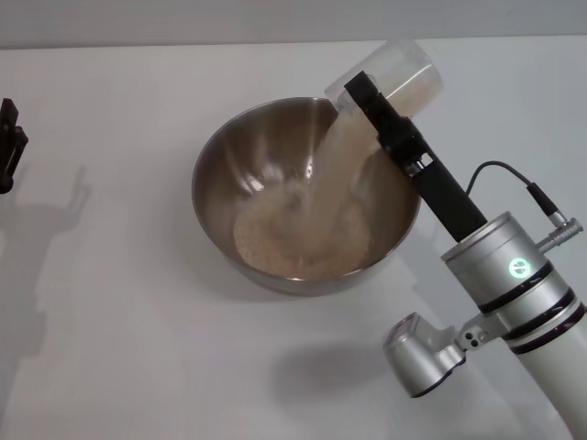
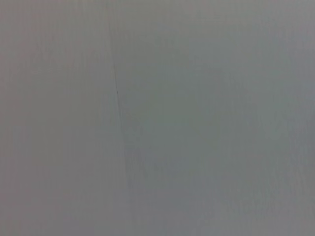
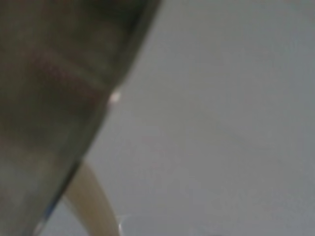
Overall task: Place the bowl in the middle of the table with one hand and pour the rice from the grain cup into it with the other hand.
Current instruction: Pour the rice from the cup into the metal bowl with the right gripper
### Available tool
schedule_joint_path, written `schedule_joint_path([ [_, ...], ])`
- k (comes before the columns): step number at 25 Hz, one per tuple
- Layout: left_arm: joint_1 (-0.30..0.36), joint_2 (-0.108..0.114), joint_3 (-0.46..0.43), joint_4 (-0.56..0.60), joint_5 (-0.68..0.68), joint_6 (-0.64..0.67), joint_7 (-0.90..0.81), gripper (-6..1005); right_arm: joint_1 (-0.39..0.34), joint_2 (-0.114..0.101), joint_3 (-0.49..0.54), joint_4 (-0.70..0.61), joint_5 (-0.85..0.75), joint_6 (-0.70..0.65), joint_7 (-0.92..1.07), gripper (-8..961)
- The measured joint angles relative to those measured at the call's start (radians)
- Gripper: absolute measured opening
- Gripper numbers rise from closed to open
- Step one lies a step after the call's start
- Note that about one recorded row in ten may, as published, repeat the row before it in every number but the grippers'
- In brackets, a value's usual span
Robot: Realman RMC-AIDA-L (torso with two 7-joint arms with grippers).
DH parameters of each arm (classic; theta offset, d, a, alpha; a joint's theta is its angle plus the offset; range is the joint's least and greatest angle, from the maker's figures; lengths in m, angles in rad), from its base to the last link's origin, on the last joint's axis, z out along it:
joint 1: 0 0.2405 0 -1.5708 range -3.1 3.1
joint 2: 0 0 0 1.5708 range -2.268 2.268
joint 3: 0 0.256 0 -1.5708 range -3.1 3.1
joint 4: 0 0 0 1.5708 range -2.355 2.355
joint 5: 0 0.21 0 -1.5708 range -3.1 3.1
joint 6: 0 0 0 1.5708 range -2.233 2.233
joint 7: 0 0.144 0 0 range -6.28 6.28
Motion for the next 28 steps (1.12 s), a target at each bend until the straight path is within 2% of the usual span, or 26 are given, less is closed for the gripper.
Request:
schedule_joint_path([
  [11,-0.004,0.000,0.016,0.000,-0.002,0.000,0.000,802,0.010,0.000,-0.020,0.023,-0.011,0.048,-0.206,15],
  [20,-0.007,0.000,0.017,0.000,-0.003,0.000,0.000,802,0.021,0.000,-0.022,0.016,-0.017,0.098,-0.260,14],
  [24,-0.008,0.000,0.017,0.000,-0.003,0.000,0.000,802,0.023,0.000,-0.017,0.025,-0.017,0.101,-0.221,13],
  [28,-0.010,0.000,0.017,-0.001,-0.003,0.000,0.000,802,0.021,0.000,-0.009,0.050,-0.013,0.088,-0.044,13],
])
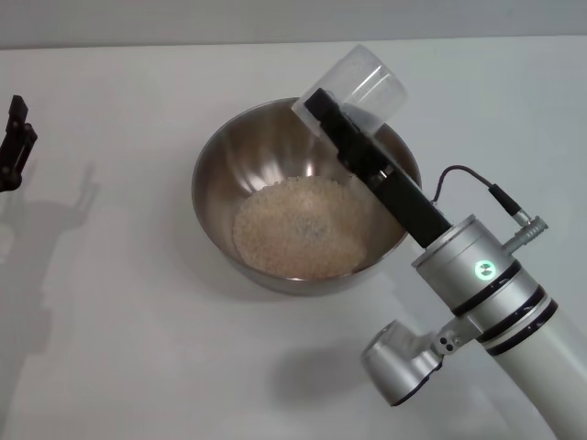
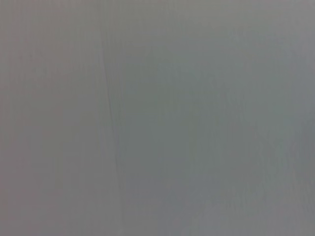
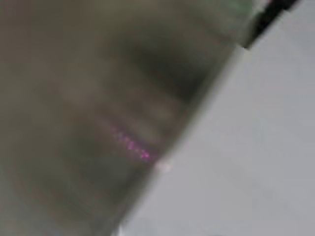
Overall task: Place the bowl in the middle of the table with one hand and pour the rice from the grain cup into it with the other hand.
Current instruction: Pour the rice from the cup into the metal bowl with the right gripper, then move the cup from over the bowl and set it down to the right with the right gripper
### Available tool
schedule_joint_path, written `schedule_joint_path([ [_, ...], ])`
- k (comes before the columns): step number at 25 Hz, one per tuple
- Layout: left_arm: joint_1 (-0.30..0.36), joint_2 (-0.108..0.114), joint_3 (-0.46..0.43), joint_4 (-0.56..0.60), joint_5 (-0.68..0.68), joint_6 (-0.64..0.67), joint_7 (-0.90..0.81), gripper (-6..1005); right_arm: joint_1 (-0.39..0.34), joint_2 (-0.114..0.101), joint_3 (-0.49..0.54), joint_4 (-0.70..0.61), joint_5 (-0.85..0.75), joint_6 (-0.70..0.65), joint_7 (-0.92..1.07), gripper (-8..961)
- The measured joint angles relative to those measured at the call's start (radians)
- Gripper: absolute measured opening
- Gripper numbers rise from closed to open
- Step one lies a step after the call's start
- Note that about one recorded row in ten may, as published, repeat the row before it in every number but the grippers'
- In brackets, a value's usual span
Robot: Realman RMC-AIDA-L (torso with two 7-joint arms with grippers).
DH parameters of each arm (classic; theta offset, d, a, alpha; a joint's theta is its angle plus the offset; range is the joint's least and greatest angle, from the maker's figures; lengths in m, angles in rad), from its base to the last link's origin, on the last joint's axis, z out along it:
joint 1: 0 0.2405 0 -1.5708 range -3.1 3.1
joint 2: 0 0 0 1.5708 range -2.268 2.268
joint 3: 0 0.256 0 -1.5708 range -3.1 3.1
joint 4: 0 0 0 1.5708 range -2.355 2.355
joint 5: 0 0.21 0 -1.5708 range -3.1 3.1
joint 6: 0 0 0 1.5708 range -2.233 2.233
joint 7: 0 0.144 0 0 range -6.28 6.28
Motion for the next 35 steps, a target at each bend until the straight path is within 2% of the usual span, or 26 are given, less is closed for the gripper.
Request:
schedule_joint_path([
  [11,0.000,0.000,0.001,-0.001,0.000,0.000,0.000,802,-0.044,0.000,0.039,0.047,0.066,-0.157,0.830,13],
  [12,0.000,0.000,0.001,-0.001,0.000,0.000,0.000,802,-0.049,-0.001,0.042,0.043,0.097,-0.189,1.005,13],
  [13,0.000,0.000,0.001,0.000,0.000,0.000,0.000,802,-0.049,-0.001,0.042,0.043,0.097,-0.189,1.005,13],
  [18,0.000,0.000,0.004,0.001,0.000,0.000,0.000,802,-0.056,-0.008,0.081,-0.047,0.110,-0.257,1.616,12],
  [23,0.001,0.000,0.006,0.001,0.000,-0.001,0.000,802,-0.057,-0.007,0.099,-0.209,0.110,-0.329,2.111,12],
  [26,0.003,0.000,0.007,0.001,0.000,-0.002,0.000,802,-0.067,-0.006,0.119,-0.279,0.111,-0.356,2.257,11],
  [29,0.003,0.000,0.007,0.001,0.000,-0.002,0.000,802,-0.091,-0.006,0.153,-0.316,0.112,-0.348,2.276,12],
  [35,0.004,0.000,0.009,0.001,0.000,-0.003,0.000,802,-0.111,-0.008,0.261,-0.416,0.113,-0.209,2.379,14],
])
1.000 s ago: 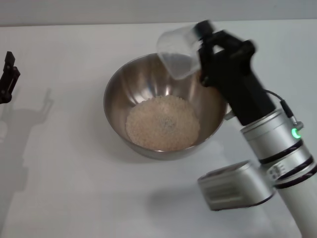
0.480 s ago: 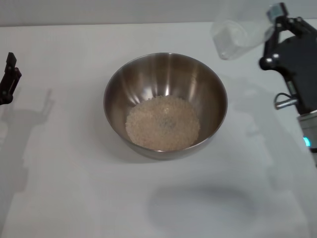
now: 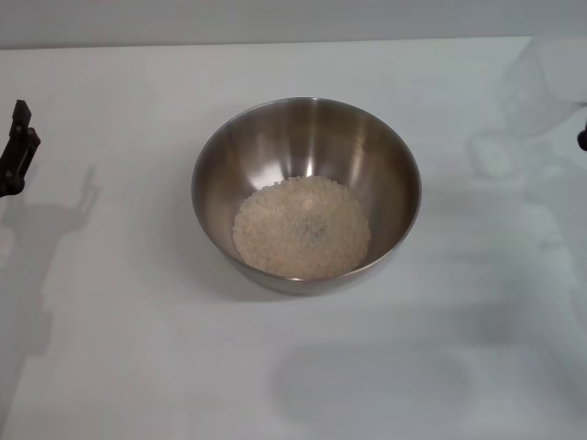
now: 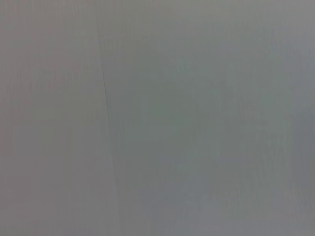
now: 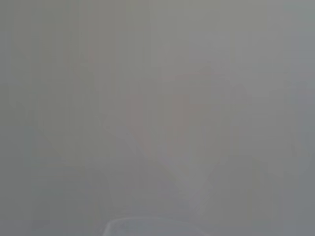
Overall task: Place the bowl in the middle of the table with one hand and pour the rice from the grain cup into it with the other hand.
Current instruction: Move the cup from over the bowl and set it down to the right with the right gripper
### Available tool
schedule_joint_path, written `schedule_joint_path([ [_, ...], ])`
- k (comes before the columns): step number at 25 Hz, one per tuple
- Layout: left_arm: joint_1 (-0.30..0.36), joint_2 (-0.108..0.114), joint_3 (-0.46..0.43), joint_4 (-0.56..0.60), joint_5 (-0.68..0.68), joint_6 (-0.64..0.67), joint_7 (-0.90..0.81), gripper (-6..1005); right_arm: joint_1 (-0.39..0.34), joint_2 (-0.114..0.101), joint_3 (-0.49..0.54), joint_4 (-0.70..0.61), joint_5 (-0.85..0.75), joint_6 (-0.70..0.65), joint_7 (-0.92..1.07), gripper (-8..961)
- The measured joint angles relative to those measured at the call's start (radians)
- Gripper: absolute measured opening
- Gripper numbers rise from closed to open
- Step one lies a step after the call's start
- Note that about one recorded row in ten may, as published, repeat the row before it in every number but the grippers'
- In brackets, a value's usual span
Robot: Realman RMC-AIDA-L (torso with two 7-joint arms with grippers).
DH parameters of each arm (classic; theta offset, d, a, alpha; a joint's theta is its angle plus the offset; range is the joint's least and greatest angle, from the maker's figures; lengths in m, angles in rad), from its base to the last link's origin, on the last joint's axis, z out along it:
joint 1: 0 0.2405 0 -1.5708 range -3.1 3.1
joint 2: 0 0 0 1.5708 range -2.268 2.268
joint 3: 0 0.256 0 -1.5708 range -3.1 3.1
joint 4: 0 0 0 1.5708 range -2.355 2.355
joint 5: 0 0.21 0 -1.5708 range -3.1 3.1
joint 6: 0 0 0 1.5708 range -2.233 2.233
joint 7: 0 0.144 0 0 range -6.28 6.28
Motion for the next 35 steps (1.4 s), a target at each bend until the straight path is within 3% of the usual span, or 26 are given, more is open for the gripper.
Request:
schedule_joint_path([
  [12,0.002,0.000,0.011,-0.001,0.000,-0.005,0.000,802,0.100,-0.002,0.014,-0.045,-0.010,0.324,0.010,14],
  [35,-0.005,0.000,0.012,-0.005,0.000,-0.006,0.000,802,0.175,-0.002,-0.127,-0.042,-0.014,0.487,0.003,20],
])
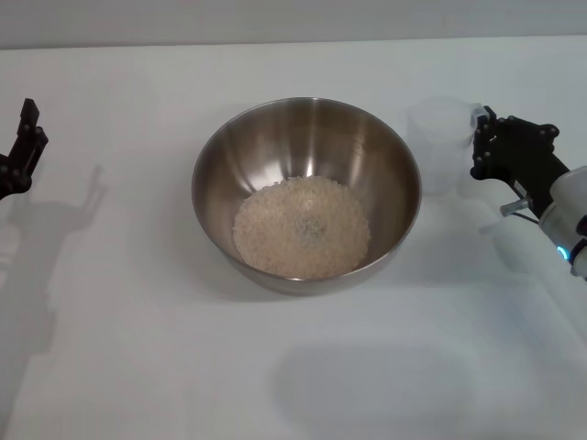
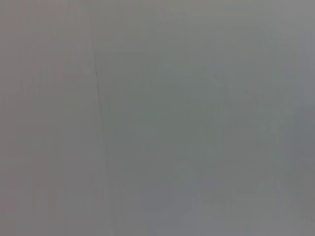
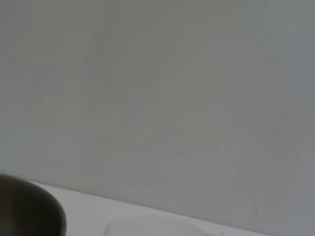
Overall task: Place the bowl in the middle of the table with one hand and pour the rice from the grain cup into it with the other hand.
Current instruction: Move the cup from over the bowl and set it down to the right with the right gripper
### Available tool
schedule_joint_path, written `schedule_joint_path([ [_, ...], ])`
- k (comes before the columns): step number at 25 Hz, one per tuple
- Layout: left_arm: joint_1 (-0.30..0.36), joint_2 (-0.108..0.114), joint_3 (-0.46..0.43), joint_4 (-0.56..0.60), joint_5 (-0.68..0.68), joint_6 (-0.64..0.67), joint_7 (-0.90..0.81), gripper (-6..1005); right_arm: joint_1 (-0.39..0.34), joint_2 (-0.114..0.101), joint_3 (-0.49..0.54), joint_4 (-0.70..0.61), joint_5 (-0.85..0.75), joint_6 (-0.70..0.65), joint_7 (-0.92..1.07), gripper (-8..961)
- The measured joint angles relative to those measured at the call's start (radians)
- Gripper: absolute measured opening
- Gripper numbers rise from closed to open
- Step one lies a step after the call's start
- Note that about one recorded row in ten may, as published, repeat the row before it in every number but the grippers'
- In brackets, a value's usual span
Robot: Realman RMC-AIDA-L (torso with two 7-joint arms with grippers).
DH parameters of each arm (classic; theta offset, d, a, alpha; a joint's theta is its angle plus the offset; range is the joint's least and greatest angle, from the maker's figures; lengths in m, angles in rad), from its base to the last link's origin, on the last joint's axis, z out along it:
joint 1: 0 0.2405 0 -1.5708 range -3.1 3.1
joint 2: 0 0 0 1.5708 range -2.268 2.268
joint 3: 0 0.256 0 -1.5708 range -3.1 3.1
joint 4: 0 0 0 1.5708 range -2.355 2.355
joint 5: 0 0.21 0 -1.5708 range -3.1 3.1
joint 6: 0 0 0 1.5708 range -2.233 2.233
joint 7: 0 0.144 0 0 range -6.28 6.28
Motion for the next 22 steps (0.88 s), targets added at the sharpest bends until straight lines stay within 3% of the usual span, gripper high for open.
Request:
schedule_joint_path([
  [7,-0.002,0.000,0.000,-0.003,0.000,-0.002,0.000,802,0.024,0.000,-0.003,0.004,-0.008,0.073,0.000,39],
  [16,-0.003,0.000,0.000,-0.004,0.000,-0.002,0.000,802,0.014,0.001,-0.003,0.027,-0.012,0.071,0.000,65],
  [22,-0.003,0.000,0.000,-0.003,0.000,-0.002,0.000,802,-0.012,0.003,-0.012,0.042,-0.012,0.047,0.000,260],
])
